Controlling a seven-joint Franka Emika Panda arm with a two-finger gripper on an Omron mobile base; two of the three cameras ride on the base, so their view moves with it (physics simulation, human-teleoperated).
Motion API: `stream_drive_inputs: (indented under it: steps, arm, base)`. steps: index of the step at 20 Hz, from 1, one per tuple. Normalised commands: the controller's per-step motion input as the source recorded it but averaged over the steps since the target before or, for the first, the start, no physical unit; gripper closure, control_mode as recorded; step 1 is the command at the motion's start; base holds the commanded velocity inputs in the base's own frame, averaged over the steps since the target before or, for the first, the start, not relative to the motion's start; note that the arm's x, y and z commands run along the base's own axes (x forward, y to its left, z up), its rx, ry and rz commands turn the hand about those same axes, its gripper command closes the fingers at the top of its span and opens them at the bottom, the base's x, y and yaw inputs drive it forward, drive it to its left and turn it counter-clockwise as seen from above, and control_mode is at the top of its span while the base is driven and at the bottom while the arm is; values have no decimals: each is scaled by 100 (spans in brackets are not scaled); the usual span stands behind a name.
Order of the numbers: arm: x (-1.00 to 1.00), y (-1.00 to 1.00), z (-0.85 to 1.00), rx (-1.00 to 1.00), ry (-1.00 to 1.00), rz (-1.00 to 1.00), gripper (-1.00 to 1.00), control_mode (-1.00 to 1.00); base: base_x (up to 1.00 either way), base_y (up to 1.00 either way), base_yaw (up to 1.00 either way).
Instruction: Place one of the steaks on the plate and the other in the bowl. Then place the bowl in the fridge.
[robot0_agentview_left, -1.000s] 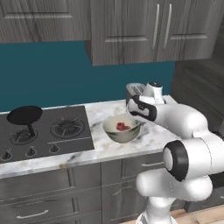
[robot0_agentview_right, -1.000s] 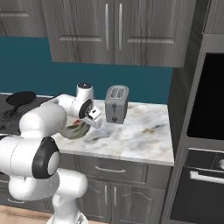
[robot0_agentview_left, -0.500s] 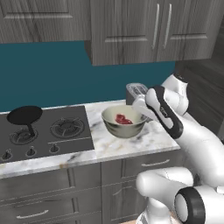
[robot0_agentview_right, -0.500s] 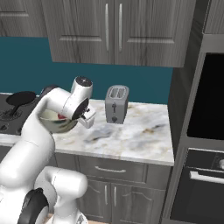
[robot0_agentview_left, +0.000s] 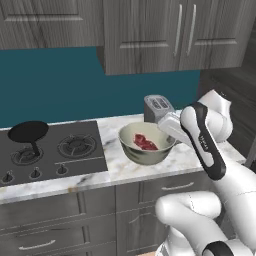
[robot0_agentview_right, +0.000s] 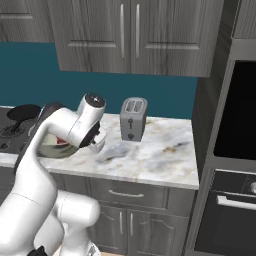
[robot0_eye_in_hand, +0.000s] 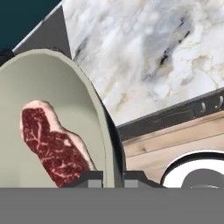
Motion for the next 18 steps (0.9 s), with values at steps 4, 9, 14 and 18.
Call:
stream_drive_inputs:
  steps: [4,9,14,18]
  arm:
    - [-3,-1,-12,0,-18,2,100,-100]
    - [-3,0,-2,0,-1,1,100,-100]
    - [-23,6,-9,0,0,0,100,100]
    - [0,0,0,0,0,0,100,100]
  base:
    - [0,0,0]
    - [0,0,0]
    - [-23,10,3]
    - [-42,62,27]
